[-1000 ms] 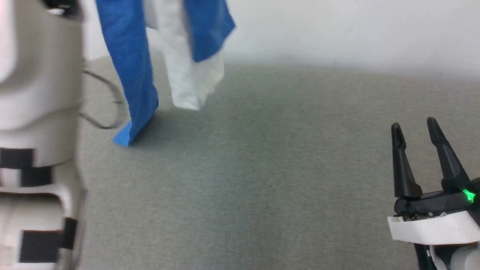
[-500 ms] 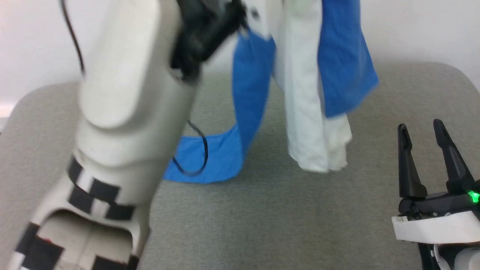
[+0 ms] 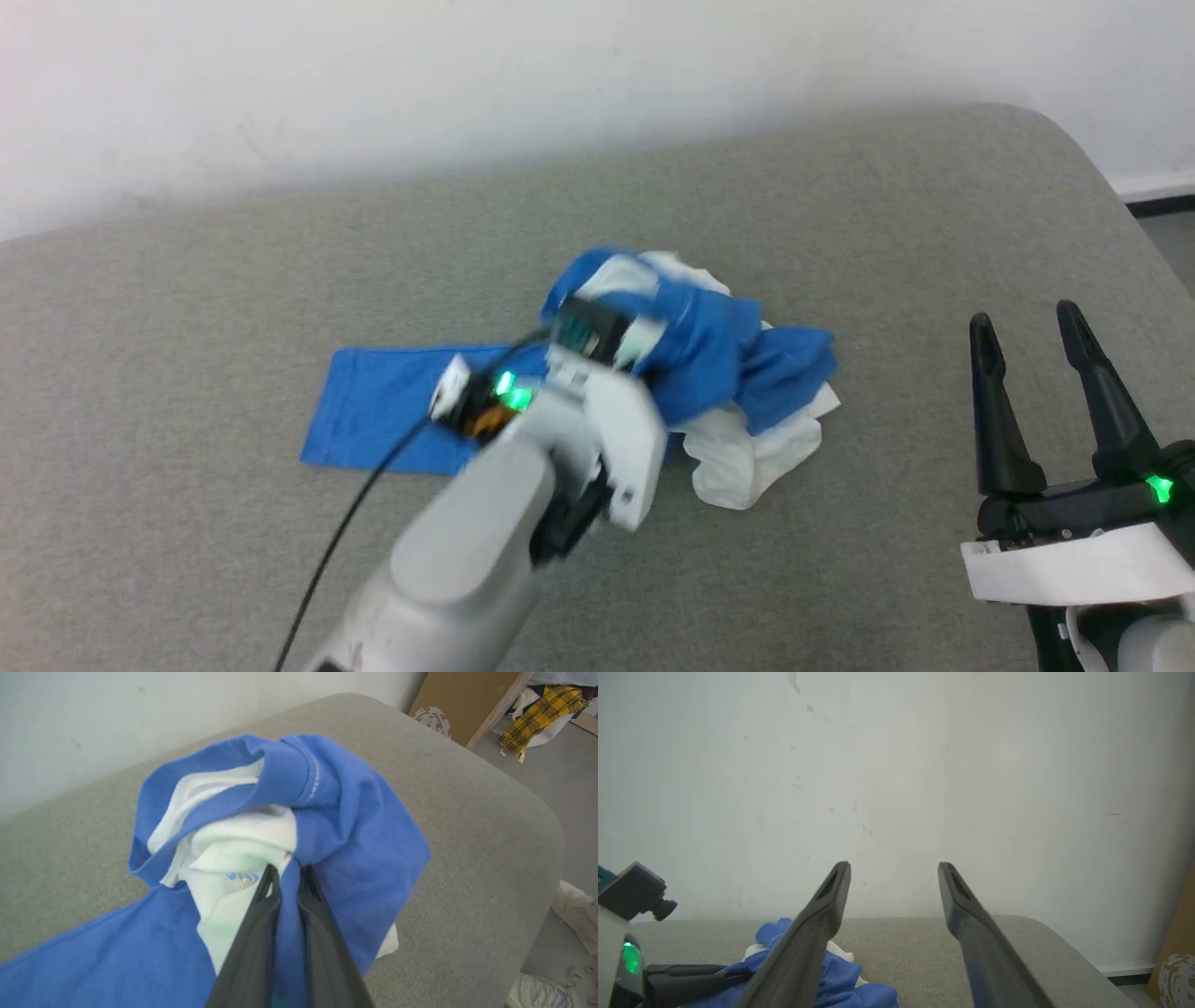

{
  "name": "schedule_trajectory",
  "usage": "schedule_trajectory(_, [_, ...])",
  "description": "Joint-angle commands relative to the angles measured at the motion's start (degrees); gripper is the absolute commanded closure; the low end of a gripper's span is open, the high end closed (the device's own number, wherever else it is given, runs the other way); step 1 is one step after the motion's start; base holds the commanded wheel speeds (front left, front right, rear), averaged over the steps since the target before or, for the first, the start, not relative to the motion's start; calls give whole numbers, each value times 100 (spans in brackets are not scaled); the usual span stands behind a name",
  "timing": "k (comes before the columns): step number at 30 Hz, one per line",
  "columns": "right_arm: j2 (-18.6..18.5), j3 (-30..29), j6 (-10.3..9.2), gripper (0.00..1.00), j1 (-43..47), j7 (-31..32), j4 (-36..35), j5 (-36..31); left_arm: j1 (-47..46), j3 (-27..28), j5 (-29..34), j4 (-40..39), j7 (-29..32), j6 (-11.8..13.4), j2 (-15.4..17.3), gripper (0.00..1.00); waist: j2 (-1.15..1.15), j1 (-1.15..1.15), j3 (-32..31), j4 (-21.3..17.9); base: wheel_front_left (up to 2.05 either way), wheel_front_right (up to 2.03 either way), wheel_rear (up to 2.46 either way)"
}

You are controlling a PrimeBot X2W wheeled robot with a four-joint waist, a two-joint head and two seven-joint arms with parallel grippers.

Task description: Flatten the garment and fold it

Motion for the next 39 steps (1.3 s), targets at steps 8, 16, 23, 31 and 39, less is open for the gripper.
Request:
schedule_trajectory(8, [-72,-32,-5,0,-59,38,46,85,332,143,-427,784,-1299,468,-72,0,0,0,177,-74,0,0,0])
schedule_trajectory(16, [-68,-40,-5,0,59,64,54,49,354,302,-631,-353,-2519,656,-20,0,0,0,18,113,0,0,0])
schedule_trajectory(23, [-24,-31,-5,0,310,79,94,79,1504,643,124,-2521,-3036,1340,1040,0,0,0,-121,228,0,0,0])
schedule_trajectory(31, [10,-25,-5,0,582,32,180,118,3333,1050,1594,-4249,-3086,2721,1627,0,0,0,-91,268,0,0,0])
schedule_trajectory(39, [19,-147,-5,0,618,-29,273,182,3849,1127,1878,-4663,-3088,2693,1278,0,0,0,172,509,0,0,0])
